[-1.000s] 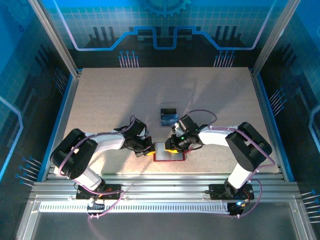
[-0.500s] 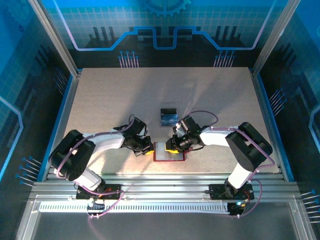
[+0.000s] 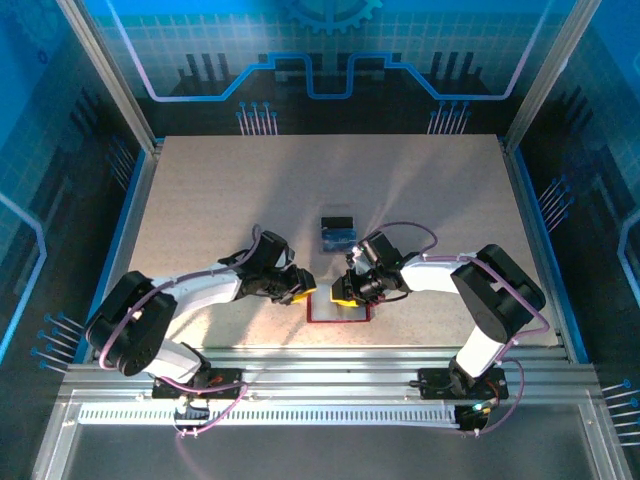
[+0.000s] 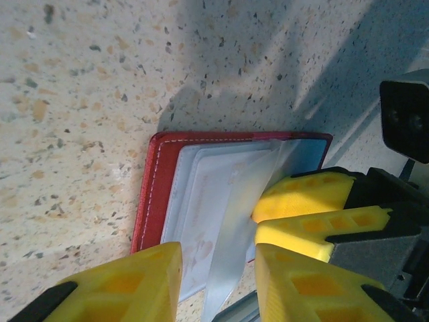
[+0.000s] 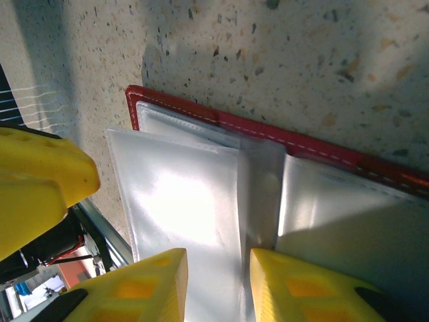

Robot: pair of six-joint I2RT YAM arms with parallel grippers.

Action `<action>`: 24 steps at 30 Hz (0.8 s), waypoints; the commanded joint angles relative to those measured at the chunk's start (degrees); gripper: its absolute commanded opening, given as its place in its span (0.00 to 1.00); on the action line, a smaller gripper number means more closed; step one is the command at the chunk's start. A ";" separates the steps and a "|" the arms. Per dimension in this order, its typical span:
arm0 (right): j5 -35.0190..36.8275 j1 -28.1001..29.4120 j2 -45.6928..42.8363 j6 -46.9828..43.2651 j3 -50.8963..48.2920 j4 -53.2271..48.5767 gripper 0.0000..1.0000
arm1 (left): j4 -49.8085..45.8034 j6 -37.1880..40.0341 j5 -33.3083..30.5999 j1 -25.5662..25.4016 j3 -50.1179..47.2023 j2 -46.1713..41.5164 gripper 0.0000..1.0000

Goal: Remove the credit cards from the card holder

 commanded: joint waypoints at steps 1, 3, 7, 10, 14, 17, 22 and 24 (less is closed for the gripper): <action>1.27 -0.88 0.27 -0.25 -1.47 -2.11 0.31 | 2.92 -1.34 2.84 -0.27 -0.87 1.98 0.34; 1.28 -0.90 0.26 -0.18 -1.50 -2.17 0.31 | 3.94 -1.32 3.60 -0.57 -0.96 2.83 0.33; 1.27 -0.89 0.10 -0.09 -1.46 -2.13 0.31 | 4.15 -1.31 4.32 -1.23 -0.37 5.00 0.31; 1.18 -0.90 -0.06 -0.01 -1.42 -2.12 0.31 | 5.19 -1.59 5.02 -1.69 -0.26 6.33 0.29; 1.10 -0.90 -0.45 0.13 -1.47 -2.12 0.31 | 6.21 -2.04 5.40 -2.26 0.09 6.88 0.26; 1.06 -0.86 -1.10 0.23 -1.29 -2.28 0.31 | 6.32 -2.22 5.38 -2.53 0.57 6.72 0.24; 1.36 -0.90 -3.27 0.51 -0.73 -3.70 0.31 | 8.63 -2.91 7.02 -2.75 0.82 7.32 0.24; 1.95 -0.90 -5.17 0.60 -0.34 -4.76 0.32 | 8.89 -2.92 7.35 -2.93 0.96 7.45 0.24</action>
